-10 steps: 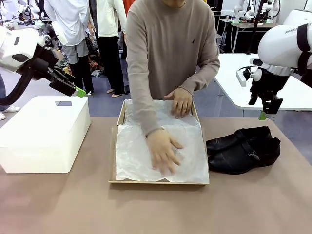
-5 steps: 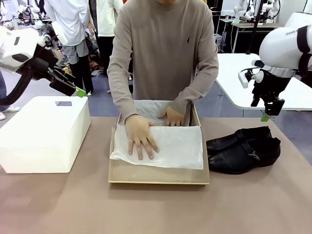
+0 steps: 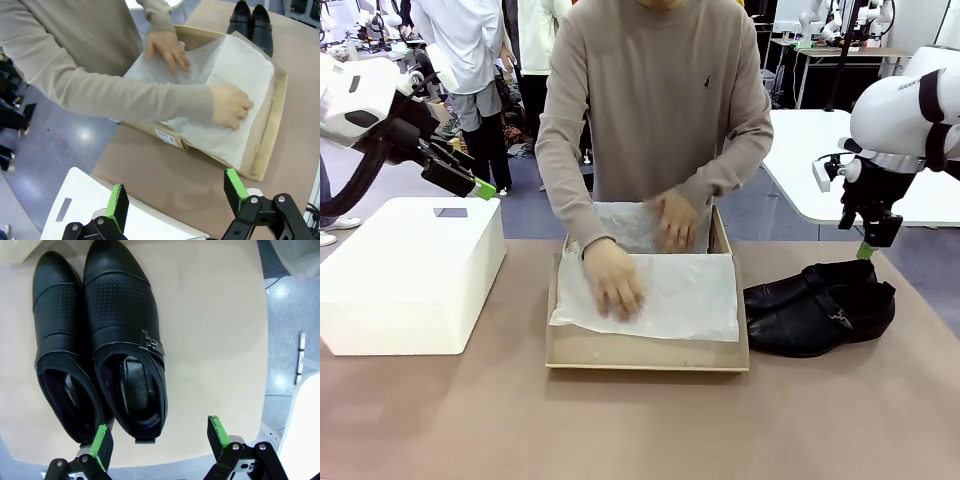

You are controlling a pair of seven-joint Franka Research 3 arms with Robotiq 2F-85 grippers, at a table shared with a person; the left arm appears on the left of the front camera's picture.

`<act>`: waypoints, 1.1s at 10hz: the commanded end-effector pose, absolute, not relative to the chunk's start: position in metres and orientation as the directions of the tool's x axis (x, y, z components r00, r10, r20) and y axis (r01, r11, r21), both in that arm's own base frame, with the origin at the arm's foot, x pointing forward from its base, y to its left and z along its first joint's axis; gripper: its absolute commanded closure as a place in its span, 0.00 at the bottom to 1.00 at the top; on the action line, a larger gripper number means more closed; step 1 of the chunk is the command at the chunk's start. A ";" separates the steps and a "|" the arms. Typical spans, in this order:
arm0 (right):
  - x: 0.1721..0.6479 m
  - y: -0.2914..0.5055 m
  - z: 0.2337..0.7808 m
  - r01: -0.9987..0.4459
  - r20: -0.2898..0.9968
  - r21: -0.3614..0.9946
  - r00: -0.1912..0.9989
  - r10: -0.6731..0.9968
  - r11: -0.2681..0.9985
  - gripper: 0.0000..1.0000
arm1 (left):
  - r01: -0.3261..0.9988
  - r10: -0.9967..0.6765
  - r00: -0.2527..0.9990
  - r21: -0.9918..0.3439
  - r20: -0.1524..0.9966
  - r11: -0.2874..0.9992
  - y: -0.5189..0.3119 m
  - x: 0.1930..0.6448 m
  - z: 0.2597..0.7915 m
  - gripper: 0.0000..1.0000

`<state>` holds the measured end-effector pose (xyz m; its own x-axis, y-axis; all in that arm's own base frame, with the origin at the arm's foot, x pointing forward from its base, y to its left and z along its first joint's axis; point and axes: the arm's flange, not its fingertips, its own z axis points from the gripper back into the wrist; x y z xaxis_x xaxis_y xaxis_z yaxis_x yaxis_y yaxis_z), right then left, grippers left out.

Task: Pack the shoes into the box.
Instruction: Place one shoe of the Shoes into the Shoes Box.

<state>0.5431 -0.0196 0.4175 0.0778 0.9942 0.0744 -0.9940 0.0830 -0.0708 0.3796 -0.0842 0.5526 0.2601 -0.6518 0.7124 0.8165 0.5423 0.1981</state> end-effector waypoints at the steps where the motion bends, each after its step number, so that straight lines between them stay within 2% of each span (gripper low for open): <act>1: 0.558 -0.025 0.408 -0.992 0.099 -0.087 0.085 0.991 0.093 0.00 | 0.816 -0.644 0.257 0.196 0.721 0.544 -0.084 0.380 0.553 0.00; 11: 0.579 -0.031 0.373 -0.990 0.114 -0.047 0.126 0.985 0.132 0.00 | 0.816 -0.644 0.257 0.196 0.721 0.544 -0.084 0.380 0.553 0.00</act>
<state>0.5717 -0.0305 0.3727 0.1246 0.9876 0.0956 -0.9912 0.1283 -0.0337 0.3796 -0.0842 0.5526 0.2602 -0.6518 0.7124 0.8164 0.5424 0.1981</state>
